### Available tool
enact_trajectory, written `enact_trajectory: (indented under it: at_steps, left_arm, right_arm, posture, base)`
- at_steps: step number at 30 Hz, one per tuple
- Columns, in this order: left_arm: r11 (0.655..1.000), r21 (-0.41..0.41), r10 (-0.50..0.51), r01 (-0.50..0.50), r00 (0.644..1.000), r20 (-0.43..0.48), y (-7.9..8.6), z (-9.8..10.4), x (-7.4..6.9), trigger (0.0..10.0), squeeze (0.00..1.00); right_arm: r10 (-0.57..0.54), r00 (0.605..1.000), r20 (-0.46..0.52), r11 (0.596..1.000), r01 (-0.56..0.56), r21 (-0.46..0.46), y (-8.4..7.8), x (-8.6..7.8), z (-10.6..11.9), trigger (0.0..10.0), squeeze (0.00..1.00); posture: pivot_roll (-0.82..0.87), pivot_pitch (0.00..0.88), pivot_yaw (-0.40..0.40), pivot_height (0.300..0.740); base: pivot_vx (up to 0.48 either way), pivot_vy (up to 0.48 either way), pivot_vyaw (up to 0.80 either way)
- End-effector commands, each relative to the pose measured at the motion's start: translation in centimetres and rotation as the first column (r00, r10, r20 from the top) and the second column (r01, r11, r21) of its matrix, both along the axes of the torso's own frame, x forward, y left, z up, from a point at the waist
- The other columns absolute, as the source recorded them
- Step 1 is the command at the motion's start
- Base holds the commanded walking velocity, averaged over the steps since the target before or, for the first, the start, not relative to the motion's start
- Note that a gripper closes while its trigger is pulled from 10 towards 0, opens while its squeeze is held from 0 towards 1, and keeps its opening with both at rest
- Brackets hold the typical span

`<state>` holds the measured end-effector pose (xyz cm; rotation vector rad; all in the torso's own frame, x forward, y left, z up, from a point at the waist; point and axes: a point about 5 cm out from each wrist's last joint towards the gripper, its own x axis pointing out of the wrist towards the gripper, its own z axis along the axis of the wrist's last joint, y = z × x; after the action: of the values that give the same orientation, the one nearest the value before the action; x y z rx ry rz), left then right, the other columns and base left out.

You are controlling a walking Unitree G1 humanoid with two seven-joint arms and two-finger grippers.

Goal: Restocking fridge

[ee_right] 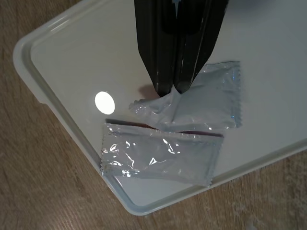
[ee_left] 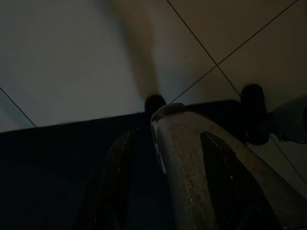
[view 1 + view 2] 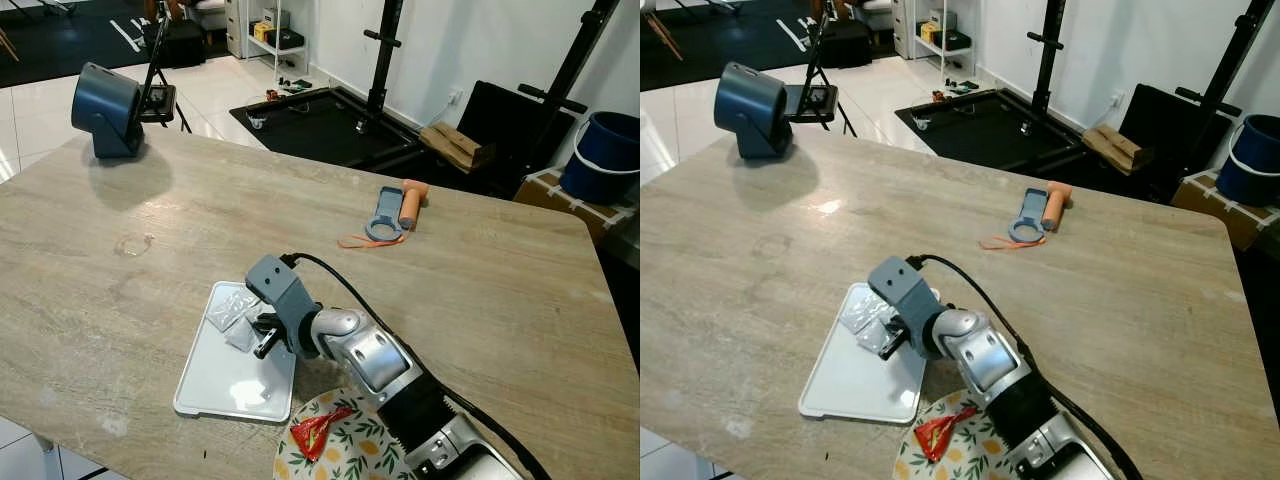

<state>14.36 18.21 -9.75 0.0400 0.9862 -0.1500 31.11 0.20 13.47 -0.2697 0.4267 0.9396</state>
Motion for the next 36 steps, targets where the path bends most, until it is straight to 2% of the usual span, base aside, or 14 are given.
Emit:
enact_trajectory:
  at_steps: [1, 4, 7, 9, 10, 13, 14, 15, 18, 22, 25, 31, 34, 36]
  left_arm:
    - [0.999, -0.037, -0.023, 0.018, 0.993, -0.113, -1.2, -1.1, -2.7, 10.0, 0.00]
    - [0.999, -0.037, -0.023, 0.019, 0.993, -0.113, -1.3, -1.1, -2.7, 10.0, 0.00]
    - [0.999, -0.037, -0.023, 0.019, 0.993, -0.113, -1.3, -1.1, -2.7, 10.0, 0.00]
    - [0.999, -0.039, -0.022, 0.018, 0.993, -0.113, -1.4, -1.1, -2.7, 10.0, 0.00]
    - [0.999, -0.039, -0.022, 0.018, 0.993, -0.113, -1.4, -1.1, -2.7, 10.0, 0.00]
    - [0.999, -0.041, -0.022, 0.018, 0.993, -0.113, -1.4, -1.1, -2.7, 10.0, 0.00]
    - [0.999, -0.041, -0.022, 0.018, 0.993, -0.113, -1.4, -1.1, -2.7, 10.0, 0.00]
    - [0.999, -0.040, -0.021, 0.017, 0.993, -0.112, -1.5, -1.1, -2.7, 10.0, 0.00]
    - [0.999, -0.040, -0.021, 0.016, 0.993, -0.112, -1.5, -1.1, -2.7, 10.0, 0.00]
    - [0.999, -0.038, -0.021, 0.017, 0.993, -0.113, -1.4, -1.1, -2.7, 10.0, 0.00]
    - [0.999, -0.036, -0.023, 0.019, 0.993, -0.114, -1.3, -1.1, -2.7, 10.0, 0.00]
    - [0.999, -0.035, -0.025, 0.021, 0.993, -0.114, -1.3, -1.1, -2.7, 10.0, 0.00]
    - [0.999, -0.033, -0.025, 0.021, 0.994, -0.110, -1.2, -1.1, -2.6, 10.0, 0.00]
    - [0.999, -0.033, -0.025, 0.021, 0.994, -0.110, -1.2, -1.1, -2.6, 10.0, 0.00]
  right_arm:
    - [0.004, 1.000, -0.017, 0.999, -0.003, 0.052, -0.5, 0.2, 0.3, 10.0, 0.00]
    - [0.042, 0.999, -0.024, 0.984, -0.037, 0.172, -1.8, 1.1, 2.2, 10.0, 0.00]
    - [0.076, 0.997, -0.011, 0.977, -0.072, 0.200, -2.2, 1.1, 2.8, 10.0, 0.00]
    - [0.245, 0.969, 0.046, 0.925, -0.247, 0.288, -3.7, 0.1, 4.6, 10.0, 0.00]
    - [0.245, 0.969, 0.046, 0.925, -0.247, 0.288, -3.7, 0.1, 4.6, 10.0, 0.00]
    - [0.386, 0.919, 0.085, 0.860, -0.391, 0.328, -5.1, -1.3, 5.6, 10.0, 0.00]
    - [0.386, 0.919, 0.085, 0.860, -0.391, 0.328, -5.1, -1.3, 5.6, 10.0, 0.00]
    - [0.489, 0.869, 0.077, 0.806, -0.483, 0.343, -6.4, -2.8, 5.5, 10.0, 0.00]
    - [0.549, 0.834, 0.060, 0.771, -0.533, 0.349, -7.4, -3.8, 5.2, 10.0, 0.00]
    - [0.598, 0.801, 0.025, 0.752, -0.572, 0.326, -8.6, -4.7, 4.4, 10.0, 0.00]
    - [0.616, 0.787, -0.043, 0.771, -0.590, 0.239, -9.8, -5.3, 2.7, 10.0, 0.00]
    - [0.622, 0.777, -0.096, 0.781, -0.605, 0.155, -10.6, -5.7, 1.2, 10.0, 0.00]
    - [0.646, 0.746, -0.162, 0.761, -0.646, 0.063, -11.7, -6.8, -0.2, 10.0, 0.00]
    - [0.648, 0.743, -0.167, 0.759, -0.649, 0.056, -11.8, -6.9, -0.3, 10.0, 0.00]
  posture:
    - [-0.05, 0.098, -0.042, 0.740]
    - [-0.05, 0.097, -0.043, 0.740]
    - [-0.05, 0.097, -0.043, 0.740]
    - [-0.05, 0.094, -0.046, 0.740]
    - [-0.05, 0.094, -0.046, 0.740]
    - [-0.05, 0.094, -0.046, 0.740]
    - [-0.05, 0.094, -0.046, 0.740]
    - [-0.05, 0.093, -0.050, 0.740]
    - [-0.05, 0.093, -0.050, 0.740]
    - [-0.05, 0.092, -0.049, 0.740]
    - [-0.05, 0.092, -0.047, 0.740]
    - [-0.05, 0.090, -0.044, 0.740]
    - [-0.05, 0.093, -0.041, 0.740]
    - [-0.05, 0.093, -0.041, 0.740]
  base:
    - [0.000, 0.000, 0.00]
    - [0.000, 0.000, 0.00]
    - [0.000, 0.000, 0.00]
    - [0.000, 0.000, 0.00]
    - [0.000, 0.000, 0.00]
    - [0.000, 0.000, 0.00]
    - [0.000, 0.000, 0.00]
    - [0.000, 0.000, 0.00]
    - [0.000, 0.000, 0.00]
    - [0.000, 0.000, 0.00]
    - [0.000, 0.000, 0.00]
    - [0.000, 0.000, 0.00]
    - [0.000, 0.000, 0.00]
    - [0.000, 0.000, 0.00]
